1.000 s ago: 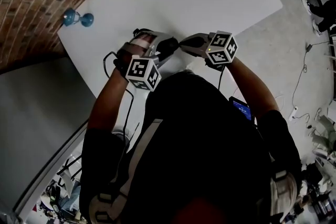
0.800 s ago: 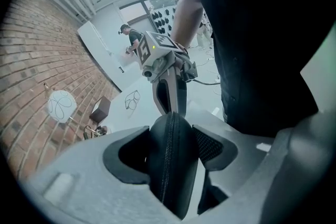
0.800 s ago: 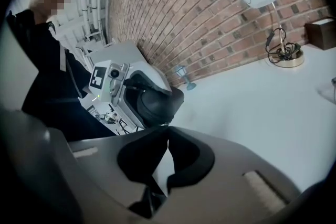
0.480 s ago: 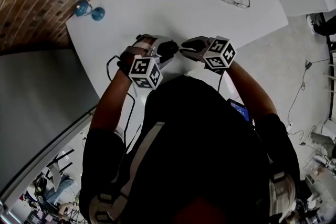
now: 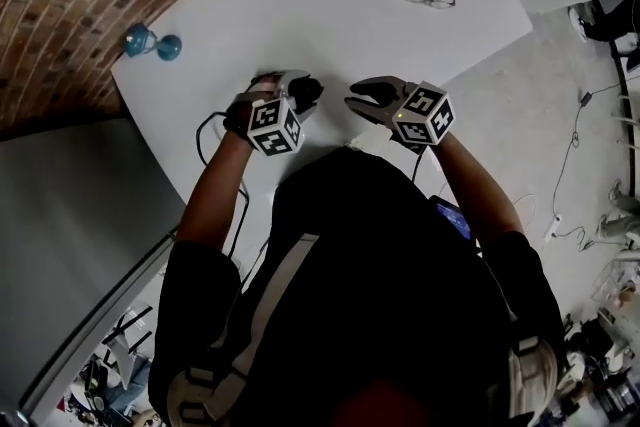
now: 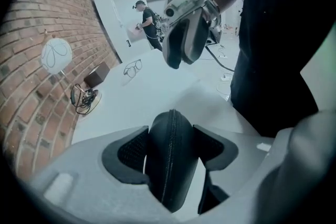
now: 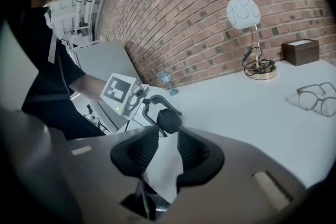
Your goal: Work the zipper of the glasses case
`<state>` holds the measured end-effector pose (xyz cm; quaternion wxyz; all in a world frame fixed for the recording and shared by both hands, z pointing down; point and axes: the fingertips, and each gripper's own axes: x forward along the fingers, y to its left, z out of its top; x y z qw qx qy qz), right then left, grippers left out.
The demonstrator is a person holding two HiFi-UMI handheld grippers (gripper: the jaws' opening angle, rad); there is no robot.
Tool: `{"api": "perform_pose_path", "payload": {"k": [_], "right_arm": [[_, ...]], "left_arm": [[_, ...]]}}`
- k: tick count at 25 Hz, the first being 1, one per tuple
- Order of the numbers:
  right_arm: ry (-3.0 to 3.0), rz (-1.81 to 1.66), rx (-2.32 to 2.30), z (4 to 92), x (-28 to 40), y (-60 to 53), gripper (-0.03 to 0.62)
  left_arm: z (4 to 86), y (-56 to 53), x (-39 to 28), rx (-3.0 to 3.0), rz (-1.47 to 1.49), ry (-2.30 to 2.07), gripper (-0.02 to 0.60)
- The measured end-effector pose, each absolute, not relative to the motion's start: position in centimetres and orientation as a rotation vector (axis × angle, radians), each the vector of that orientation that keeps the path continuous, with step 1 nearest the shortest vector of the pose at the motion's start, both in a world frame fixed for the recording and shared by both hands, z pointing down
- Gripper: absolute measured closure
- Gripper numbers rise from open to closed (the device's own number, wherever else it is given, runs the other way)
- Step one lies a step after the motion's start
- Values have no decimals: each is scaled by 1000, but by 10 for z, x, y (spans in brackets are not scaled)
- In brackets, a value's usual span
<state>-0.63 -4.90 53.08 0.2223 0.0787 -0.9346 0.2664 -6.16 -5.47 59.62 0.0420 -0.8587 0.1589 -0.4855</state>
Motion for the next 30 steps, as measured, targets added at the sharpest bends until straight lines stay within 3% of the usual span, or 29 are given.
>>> {"api": "perform_pose_path", "payload": {"k": [13, 23, 30], "right_arm": [[-2570, 778, 411, 532, 40, -48, 484], [-2580, 756, 387, 528, 34, -46, 484], [-2624, 714, 411, 517, 25, -58, 487]], "left_arm": [[623, -98, -41, -2611, -1572, 559, 293], [617, -90, -46, -2697, -1566, 639, 229], [602, -64, -58, -2748, -1511, 711, 229]]}}
